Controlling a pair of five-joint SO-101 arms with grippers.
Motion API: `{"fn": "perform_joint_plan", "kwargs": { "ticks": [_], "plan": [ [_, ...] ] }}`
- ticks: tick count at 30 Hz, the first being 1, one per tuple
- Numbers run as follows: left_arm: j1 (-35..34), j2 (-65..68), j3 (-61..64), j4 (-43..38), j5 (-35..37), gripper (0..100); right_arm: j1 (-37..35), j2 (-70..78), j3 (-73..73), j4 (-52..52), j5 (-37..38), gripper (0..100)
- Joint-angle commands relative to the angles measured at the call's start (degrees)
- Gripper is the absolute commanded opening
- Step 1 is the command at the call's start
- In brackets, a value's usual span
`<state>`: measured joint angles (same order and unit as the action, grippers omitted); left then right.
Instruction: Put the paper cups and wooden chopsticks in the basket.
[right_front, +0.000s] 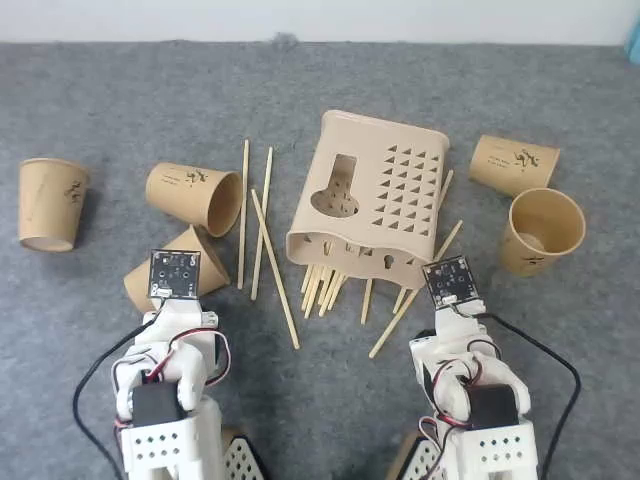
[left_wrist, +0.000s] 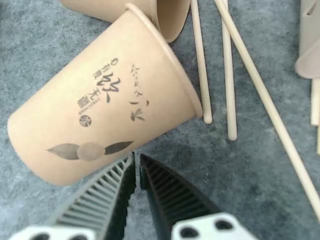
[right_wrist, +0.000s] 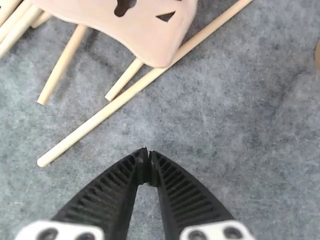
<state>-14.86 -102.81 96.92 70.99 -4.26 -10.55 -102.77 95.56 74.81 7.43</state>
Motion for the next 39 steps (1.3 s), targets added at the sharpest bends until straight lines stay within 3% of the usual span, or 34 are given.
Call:
{"fn": "perform_joint_plan", "kwargs": {
  "ticks": [1, 28, 35, 39],
  "plan": [
    [0.2, 0.4, -0.3, 0.2, -0.3, 1, 0.2, -1.1, 1.0, 0.2, 0.5, 0.8],
    [0.3, 0.4, -0.6, -1.0, 0.0, 1, 0.6, -1.2, -0.8, -1.4, 0.7, 1.0],
    [0.3, 0.4, -3.8, -9.0, 0.0, 1, 10.4, -1.2, -8.1, -3.3, 0.7, 1.0],
    [3.5, 0.4, -2.3, -12.2, 0.1, 1, 11.2, -1.2, -3.0, -12.0, 0.7, 1.0]
  ]
}}
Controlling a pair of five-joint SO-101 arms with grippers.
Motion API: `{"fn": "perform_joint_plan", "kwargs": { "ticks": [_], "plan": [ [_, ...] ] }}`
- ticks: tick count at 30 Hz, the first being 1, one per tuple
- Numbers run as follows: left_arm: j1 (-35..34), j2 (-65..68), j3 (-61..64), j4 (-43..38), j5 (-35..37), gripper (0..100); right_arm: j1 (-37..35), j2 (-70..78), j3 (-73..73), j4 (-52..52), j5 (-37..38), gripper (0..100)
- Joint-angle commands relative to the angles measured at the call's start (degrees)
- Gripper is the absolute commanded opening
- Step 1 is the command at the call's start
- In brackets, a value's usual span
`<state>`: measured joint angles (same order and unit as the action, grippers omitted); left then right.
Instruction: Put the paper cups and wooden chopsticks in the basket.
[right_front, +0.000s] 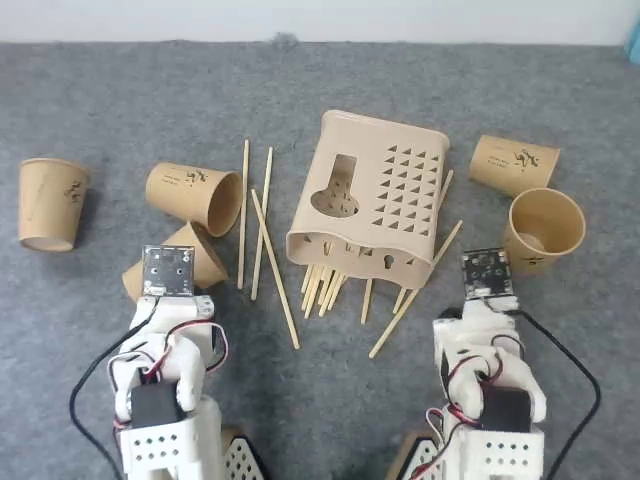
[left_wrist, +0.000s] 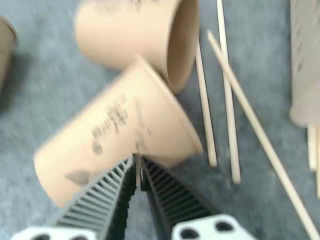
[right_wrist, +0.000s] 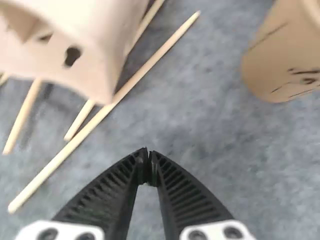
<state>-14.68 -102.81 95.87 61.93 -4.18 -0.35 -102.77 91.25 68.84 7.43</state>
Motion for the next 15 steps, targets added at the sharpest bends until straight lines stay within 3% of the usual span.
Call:
{"fn": "perform_joint_plan", "kwargs": {
  "ticks": [1, 8, 15],
  "plan": [
    [5.7, 0.4, -1.2, -3.0, -0.1, 1, 1.0, -1.2, 3.5, -8.8, 0.7, 1.0],
    [21.5, 0.4, -4.4, -1.0, 0.1, 1, 2.3, -1.1, 4.9, -8.6, 0.8, 0.8],
    [25.8, 1.0, -10.2, -2.7, 4.2, 4, 5.4, -1.1, 4.9, -8.6, 0.8, 0.9]
  ]
}}
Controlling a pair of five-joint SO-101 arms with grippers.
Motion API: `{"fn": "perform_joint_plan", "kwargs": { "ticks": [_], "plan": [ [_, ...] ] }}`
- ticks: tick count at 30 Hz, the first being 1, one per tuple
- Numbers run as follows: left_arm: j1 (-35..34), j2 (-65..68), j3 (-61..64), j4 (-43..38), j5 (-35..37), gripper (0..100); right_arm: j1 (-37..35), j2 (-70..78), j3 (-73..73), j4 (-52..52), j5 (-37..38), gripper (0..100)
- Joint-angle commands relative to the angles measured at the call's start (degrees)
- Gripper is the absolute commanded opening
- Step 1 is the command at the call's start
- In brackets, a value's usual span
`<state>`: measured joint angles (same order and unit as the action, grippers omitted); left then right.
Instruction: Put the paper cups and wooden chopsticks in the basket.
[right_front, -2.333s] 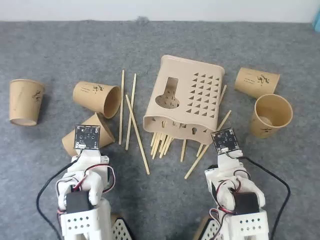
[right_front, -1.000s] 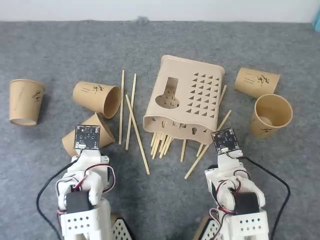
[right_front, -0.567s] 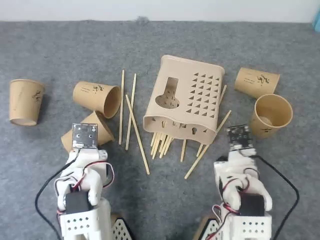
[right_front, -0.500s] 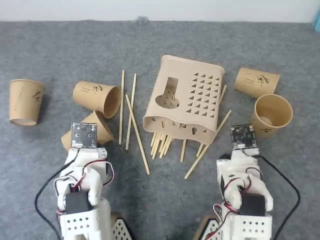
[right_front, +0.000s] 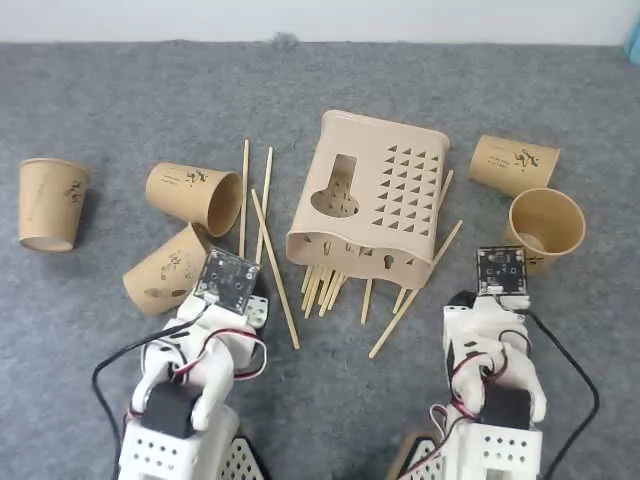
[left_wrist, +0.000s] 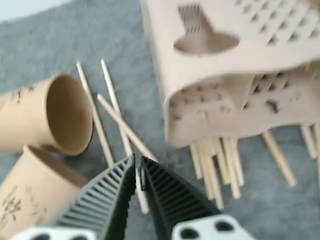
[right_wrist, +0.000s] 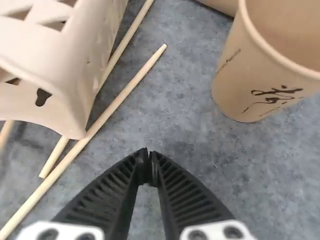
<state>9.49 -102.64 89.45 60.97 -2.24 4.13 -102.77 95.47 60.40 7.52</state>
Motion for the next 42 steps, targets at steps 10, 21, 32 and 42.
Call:
{"fn": "perform_joint_plan", "kwargs": {
  "ticks": [10, 21, 32, 42],
  "plan": [
    [1.8, 0.8, -4.4, -1.8, 2.7, 19, 0.7, -1.1, 0.7, -0.2, 0.7, 0.9],
    [1.9, 14.5, -15.5, -2.0, 5.5, 19, 0.7, -1.1, 0.8, -1.3, 0.7, 0.9],
    [2.3, 46.4, -26.3, -13.3, 5.5, 18, 1.1, -1.1, 0.8, -1.3, 0.7, 0.9],
    [6.7, 55.5, -15.8, -33.3, 5.2, 19, 1.1, -1.1, 0.8, -1.4, 0.7, 0.9]
  ]
}}
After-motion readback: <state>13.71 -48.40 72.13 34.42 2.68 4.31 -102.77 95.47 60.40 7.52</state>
